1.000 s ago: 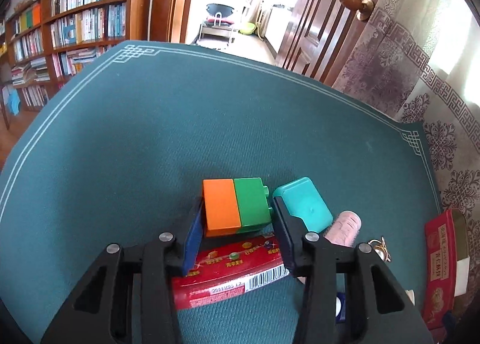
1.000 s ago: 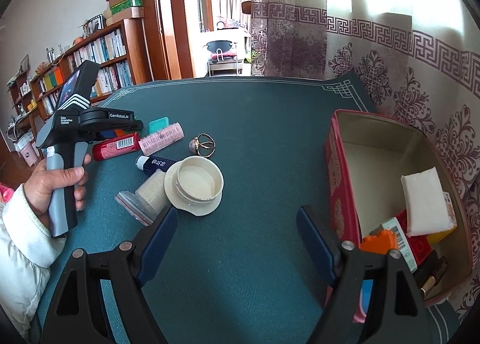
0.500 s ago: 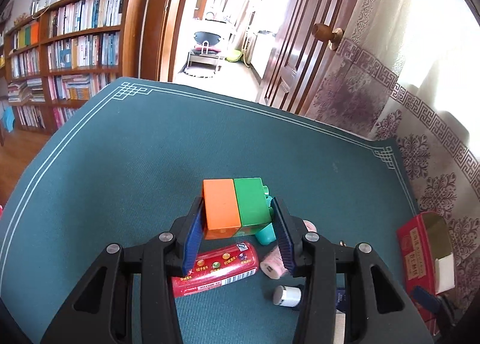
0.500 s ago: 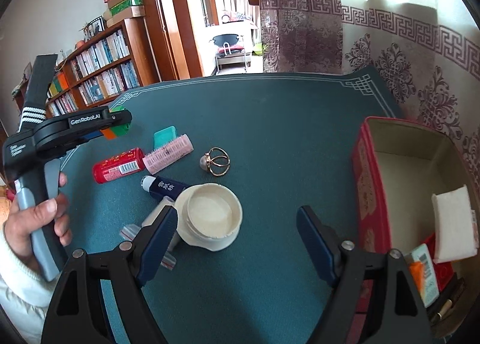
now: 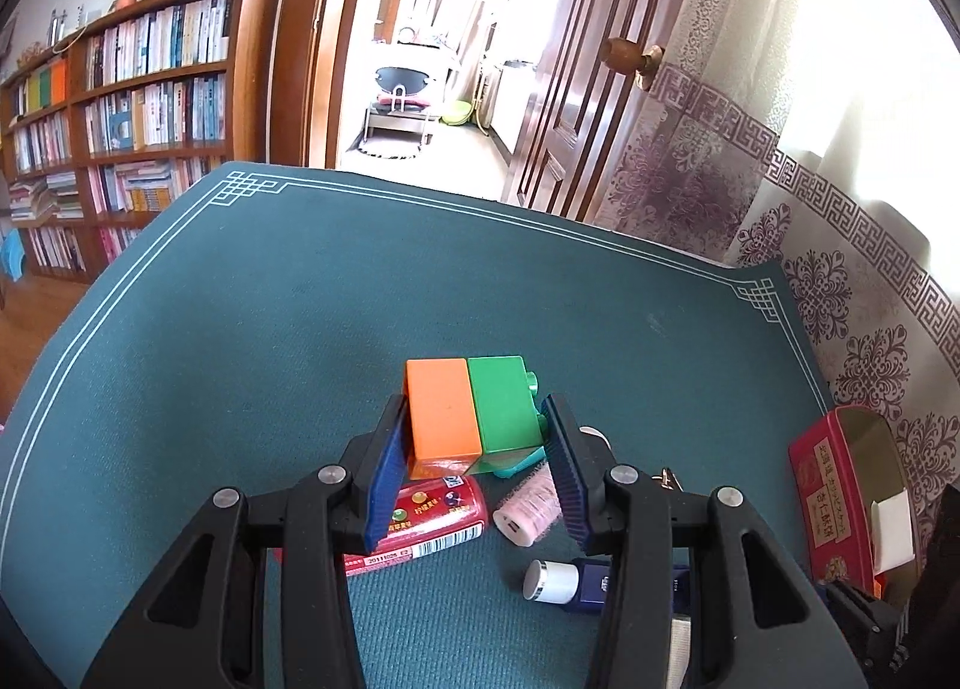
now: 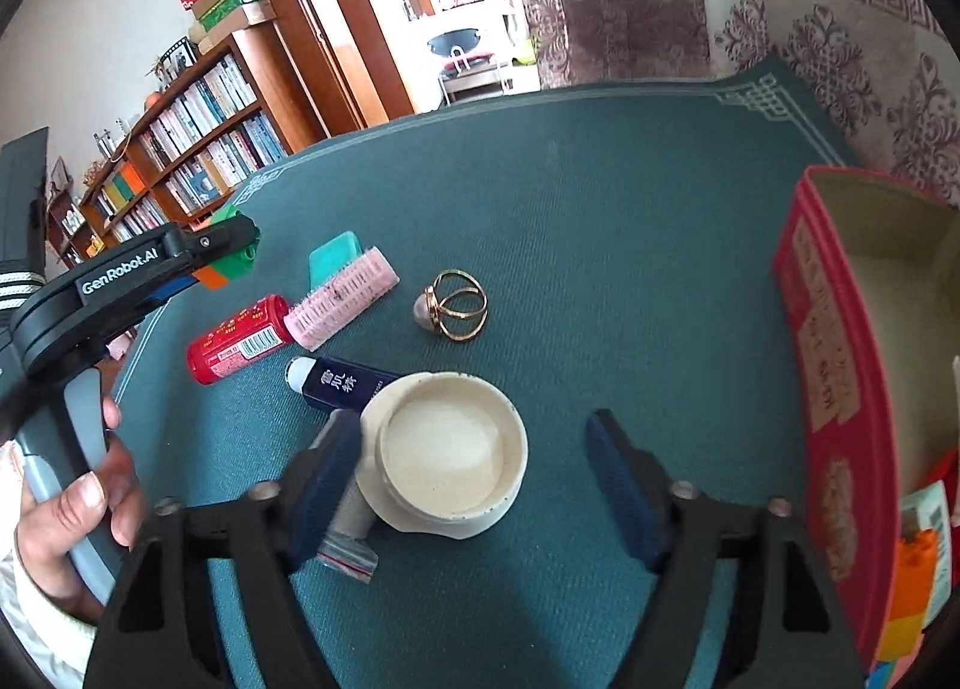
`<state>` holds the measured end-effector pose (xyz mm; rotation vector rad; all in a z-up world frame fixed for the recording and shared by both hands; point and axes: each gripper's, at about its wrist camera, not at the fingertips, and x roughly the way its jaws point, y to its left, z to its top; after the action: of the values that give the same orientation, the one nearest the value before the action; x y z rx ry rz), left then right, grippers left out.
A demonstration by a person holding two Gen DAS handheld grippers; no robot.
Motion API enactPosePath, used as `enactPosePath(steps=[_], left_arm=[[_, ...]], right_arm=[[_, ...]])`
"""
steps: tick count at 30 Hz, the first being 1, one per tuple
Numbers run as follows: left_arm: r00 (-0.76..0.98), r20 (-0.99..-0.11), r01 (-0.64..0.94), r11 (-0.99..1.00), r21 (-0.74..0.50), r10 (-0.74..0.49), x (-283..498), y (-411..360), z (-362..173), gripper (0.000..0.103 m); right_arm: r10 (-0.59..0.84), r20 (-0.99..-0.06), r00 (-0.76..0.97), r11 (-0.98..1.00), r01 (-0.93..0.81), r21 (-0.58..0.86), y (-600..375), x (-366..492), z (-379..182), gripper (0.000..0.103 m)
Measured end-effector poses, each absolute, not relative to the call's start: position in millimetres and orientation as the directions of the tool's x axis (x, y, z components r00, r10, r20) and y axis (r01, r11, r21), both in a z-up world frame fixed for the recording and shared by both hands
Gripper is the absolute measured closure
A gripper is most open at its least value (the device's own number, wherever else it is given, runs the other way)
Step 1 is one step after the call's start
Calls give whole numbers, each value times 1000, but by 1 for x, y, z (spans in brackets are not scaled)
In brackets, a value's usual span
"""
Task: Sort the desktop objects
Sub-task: 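Grasp the white round cup with the right tool while the left tool holds the Lego block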
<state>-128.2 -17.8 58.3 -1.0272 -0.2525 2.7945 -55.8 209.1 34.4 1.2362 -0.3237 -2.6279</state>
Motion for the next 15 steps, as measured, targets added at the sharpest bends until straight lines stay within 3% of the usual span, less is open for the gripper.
enactPosePath(steps=[4, 15], left_arm=[[-755, -624, -93, -974, -205, 204, -127, -14, 59, 56], [-770, -606, -111, -978, -179, 199, -119, -6, 64, 56]], right_arm=[[-311, -719, -621, -945, 119, 305, 208, -55, 35, 47], [-277, -683, -676, -960, 155, 235, 196, -33, 54, 47]])
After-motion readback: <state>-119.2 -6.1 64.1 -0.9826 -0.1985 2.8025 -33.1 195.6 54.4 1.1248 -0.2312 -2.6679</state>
